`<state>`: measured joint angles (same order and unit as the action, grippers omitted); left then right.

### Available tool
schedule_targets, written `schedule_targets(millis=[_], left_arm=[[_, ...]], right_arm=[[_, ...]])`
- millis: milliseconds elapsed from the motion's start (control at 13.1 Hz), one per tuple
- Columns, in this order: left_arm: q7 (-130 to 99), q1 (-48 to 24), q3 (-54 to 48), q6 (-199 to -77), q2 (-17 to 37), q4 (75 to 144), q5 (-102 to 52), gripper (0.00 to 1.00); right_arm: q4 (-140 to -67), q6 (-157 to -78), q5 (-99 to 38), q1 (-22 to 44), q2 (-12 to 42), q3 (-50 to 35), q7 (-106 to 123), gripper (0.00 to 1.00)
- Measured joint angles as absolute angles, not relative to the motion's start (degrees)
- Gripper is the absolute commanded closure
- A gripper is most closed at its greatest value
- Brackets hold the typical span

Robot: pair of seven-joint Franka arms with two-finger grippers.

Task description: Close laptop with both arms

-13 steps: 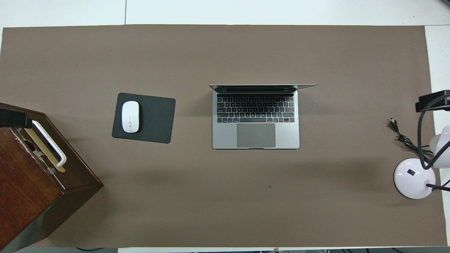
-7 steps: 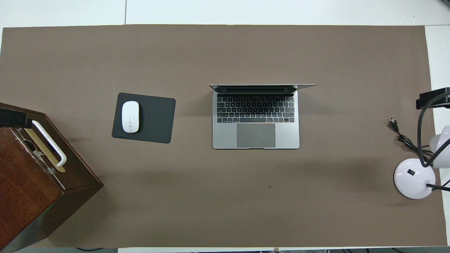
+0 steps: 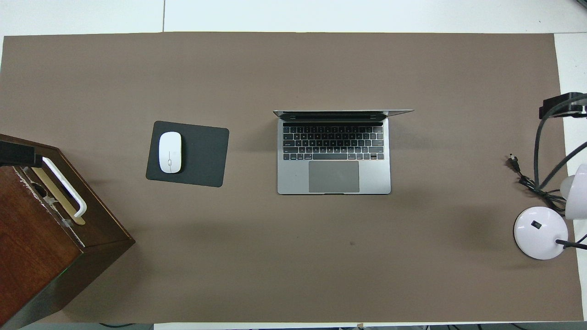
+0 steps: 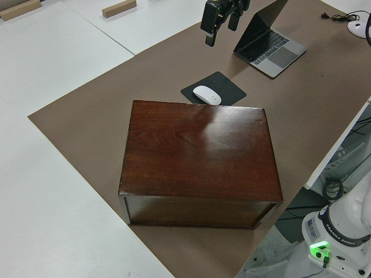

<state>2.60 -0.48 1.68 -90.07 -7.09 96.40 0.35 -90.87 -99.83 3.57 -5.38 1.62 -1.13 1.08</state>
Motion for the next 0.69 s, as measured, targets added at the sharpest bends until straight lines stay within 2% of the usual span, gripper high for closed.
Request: schedule_targets(millis=[76,153,229,305,687], left_arm=[[2.60,-0.48,1.68,-90.07,-7.09,96.40,0.35,0.94],[2.60,-0.48,1.68,-90.07,-7.09,96.40,0.35,1.00],[2.60,-0.48,1.68,-90.07,-7.09,96.40,0.35,1.00],[2.60,-0.48,1.68,-90.07,-7.09,96.40,0.35,1.00],[2.63,-0.50,1.52,-90.19,-7.09,96.40,0.16,1.00]], right_arm=[[-89.40,-100.25,3.57,-5.35,3.73,-1.23,1.09,0.53],[-87.55,-100.84,3.57,-5.28,6.08,-1.36,1.09,0.69],[-85.62,-102.04,3.57,-5.16,8.59,-1.43,1.09,0.87],[-84.11,-103.35,3.59,-5.05,10.73,-1.46,1.09,1.00],[-78.45,-110.47,4.13,-4.20,20.36,-1.71,1.09,1.00]])
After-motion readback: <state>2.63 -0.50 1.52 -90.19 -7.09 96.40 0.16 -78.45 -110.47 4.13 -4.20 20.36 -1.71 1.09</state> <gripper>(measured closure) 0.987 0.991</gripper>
